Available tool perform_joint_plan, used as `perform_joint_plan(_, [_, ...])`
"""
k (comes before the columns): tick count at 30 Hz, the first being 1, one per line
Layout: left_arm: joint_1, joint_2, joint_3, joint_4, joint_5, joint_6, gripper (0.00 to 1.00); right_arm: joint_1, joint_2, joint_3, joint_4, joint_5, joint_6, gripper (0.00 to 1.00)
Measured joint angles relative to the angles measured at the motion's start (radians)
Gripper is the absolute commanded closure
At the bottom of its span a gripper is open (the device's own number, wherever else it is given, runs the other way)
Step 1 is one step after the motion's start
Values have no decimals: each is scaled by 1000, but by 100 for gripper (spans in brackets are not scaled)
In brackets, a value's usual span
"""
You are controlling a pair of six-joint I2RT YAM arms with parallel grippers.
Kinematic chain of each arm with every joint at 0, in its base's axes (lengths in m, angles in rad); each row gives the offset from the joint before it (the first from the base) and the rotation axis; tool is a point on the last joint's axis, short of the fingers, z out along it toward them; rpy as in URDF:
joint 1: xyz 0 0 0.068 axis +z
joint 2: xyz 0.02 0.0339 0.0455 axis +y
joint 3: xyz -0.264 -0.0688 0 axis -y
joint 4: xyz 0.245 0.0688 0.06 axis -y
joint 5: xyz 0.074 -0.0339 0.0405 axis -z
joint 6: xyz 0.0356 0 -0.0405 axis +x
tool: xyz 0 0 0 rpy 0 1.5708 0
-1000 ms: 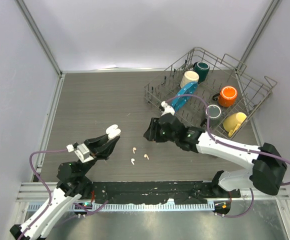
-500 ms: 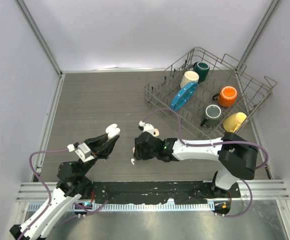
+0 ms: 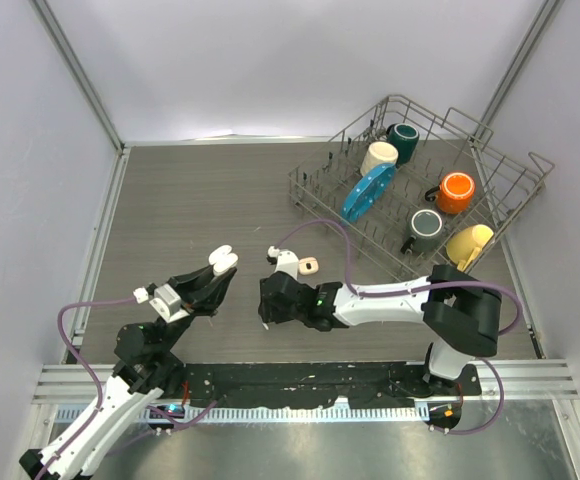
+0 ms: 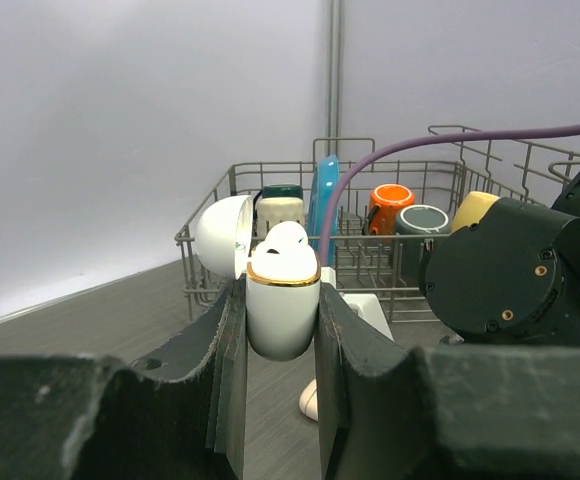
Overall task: Insert the wireless bluetooth earbuds into the charging case
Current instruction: Pick up the earbud from the center of the board.
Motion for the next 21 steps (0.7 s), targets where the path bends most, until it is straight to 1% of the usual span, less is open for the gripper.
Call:
perform_joint_plan(11, [0, 0, 0, 0, -26, -6, 100, 23, 46, 34, -20, 32, -1, 59])
perform_joint_plan(21, [0, 0, 0, 0, -30, -22, 100, 34, 92, 80, -57, 39, -1, 60])
